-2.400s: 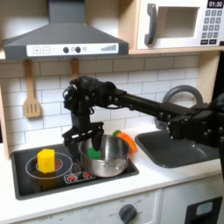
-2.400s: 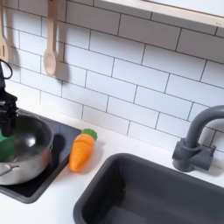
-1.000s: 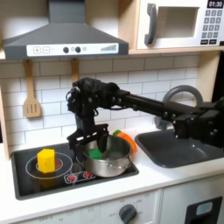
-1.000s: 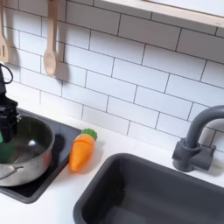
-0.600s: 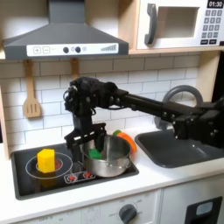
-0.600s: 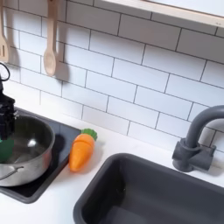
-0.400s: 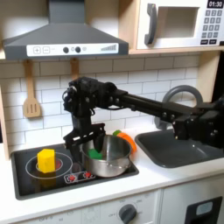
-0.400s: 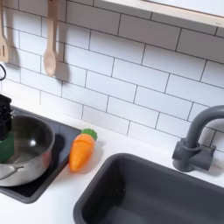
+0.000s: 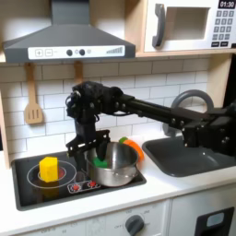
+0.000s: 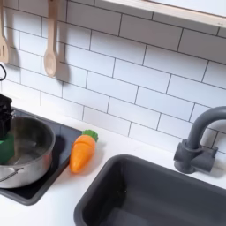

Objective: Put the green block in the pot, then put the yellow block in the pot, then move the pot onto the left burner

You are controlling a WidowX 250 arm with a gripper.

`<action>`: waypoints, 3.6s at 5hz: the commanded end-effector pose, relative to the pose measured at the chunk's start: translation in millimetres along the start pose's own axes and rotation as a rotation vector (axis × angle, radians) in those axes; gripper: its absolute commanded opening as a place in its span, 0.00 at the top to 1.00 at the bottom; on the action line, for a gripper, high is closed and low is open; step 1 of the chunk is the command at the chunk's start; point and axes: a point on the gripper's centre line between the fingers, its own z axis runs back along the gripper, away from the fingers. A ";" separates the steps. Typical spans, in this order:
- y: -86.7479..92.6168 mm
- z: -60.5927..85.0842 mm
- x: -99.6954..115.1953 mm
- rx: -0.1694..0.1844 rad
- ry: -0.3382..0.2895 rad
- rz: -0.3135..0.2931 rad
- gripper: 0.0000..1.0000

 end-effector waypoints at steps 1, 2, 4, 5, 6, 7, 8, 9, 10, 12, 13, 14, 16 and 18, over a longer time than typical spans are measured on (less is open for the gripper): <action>-2.4 2.0 -1.5 0.001 -0.025 -0.002 1.00; -2.4 1.9 -3.2 0.001 -0.028 0.003 1.00; -1.4 2.0 -1.2 0.005 -0.026 0.009 1.00; 0.7 1.6 -0.1 0.002 -0.020 0.025 1.00; 2.1 8.2 2.7 0.007 -0.038 0.030 1.00; 4.7 4.5 4.8 0.005 -0.028 0.037 1.00; 6.6 3.2 8.2 0.006 -0.027 0.040 1.00; 8.3 1.4 10.0 0.004 -0.025 0.043 1.00; 14.0 3.3 11.8 0.008 -0.033 0.061 1.00; 26.0 3.9 15.7 0.004 -0.030 0.093 1.00; 28.6 6.2 14.4 -0.001 -0.017 0.103 0.01; 22.6 9.3 12.7 -0.008 -0.012 0.080 0.00; 26.5 12.6 10.6 -0.030 -0.030 0.085 0.00; 27.5 32.2 3.9 -0.037 -0.080 0.082 0.00</action>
